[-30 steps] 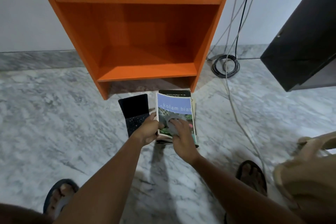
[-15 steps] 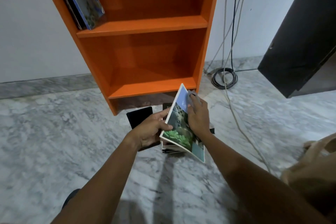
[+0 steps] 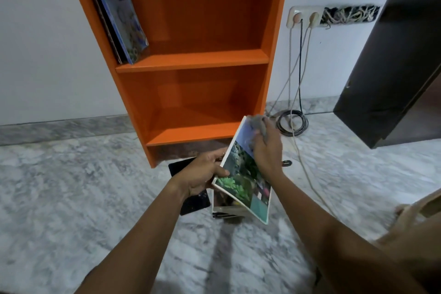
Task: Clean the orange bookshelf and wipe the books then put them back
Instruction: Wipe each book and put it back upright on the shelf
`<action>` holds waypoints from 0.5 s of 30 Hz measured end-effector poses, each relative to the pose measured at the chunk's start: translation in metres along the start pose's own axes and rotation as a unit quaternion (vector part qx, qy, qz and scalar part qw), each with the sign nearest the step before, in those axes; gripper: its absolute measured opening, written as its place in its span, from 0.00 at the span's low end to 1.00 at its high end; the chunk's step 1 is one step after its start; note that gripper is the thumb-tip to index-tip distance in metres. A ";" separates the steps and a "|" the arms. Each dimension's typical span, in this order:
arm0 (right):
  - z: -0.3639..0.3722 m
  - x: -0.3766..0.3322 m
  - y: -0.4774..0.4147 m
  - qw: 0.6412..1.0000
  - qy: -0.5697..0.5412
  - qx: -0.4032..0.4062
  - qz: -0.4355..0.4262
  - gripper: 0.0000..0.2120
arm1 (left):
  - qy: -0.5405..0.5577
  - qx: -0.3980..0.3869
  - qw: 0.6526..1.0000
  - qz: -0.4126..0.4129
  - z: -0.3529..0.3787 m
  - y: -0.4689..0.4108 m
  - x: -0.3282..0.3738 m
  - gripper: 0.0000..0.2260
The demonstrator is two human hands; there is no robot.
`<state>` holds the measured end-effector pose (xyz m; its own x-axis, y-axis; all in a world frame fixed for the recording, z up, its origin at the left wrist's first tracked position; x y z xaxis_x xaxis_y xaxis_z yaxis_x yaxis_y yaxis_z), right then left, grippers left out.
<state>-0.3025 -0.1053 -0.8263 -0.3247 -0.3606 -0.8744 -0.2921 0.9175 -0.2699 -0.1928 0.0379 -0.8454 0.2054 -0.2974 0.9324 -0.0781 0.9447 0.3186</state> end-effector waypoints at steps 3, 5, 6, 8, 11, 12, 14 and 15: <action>0.029 -0.034 0.016 0.993 -0.031 -0.093 -0.062 0.16 | 0.026 0.013 0.999 0.018 0.006 -0.002 0.005 0.26; 0.048 -0.046 0.035 0.983 -0.084 -0.144 -0.073 0.16 | 0.059 0.046 0.996 0.045 -0.007 0.000 0.009 0.26; 0.058 -0.049 0.045 0.977 -0.096 -0.172 -0.079 0.15 | 0.074 0.066 0.993 0.059 -0.017 0.001 0.010 0.26; 0.074 -0.059 0.065 0.968 -0.082 -0.207 -0.117 0.16 | 0.097 0.115 0.985 0.084 -0.038 0.009 0.015 0.23; 0.083 -0.067 0.081 0.963 -0.088 -0.217 -0.130 0.17 | 0.079 0.160 0.978 0.105 -0.058 0.020 0.022 0.15; 0.083 -0.067 0.081 0.963 -0.083 -0.218 -0.132 0.18 | 0.061 0.155 0.980 0.105 -0.058 0.022 0.025 0.14; 0.078 -0.074 0.081 0.961 -0.061 -0.209 -0.171 0.19 | 0.012 0.130 0.986 0.099 -0.056 0.023 0.029 0.16; 0.074 -0.077 0.078 0.960 -0.049 -0.197 -0.194 0.19 | -0.007 0.113 0.989 0.097 -0.051 0.023 0.030 0.19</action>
<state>-0.2335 0.0069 -0.8096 -0.0413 -0.6274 -0.7776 -0.6973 0.5755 -0.4273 -0.1384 0.0577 -0.8187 0.1512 -0.1166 0.9816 -0.3308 0.9298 0.1614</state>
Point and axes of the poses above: each hand's wrist, its own y-axis away from the middle knuckle, its own z-axis out of the palm, x = y × z, the point moved 9 cm from there along -y, towards the middle knuckle, and after that the axes turned 2 degrees about -x, right-handed, at the moved point
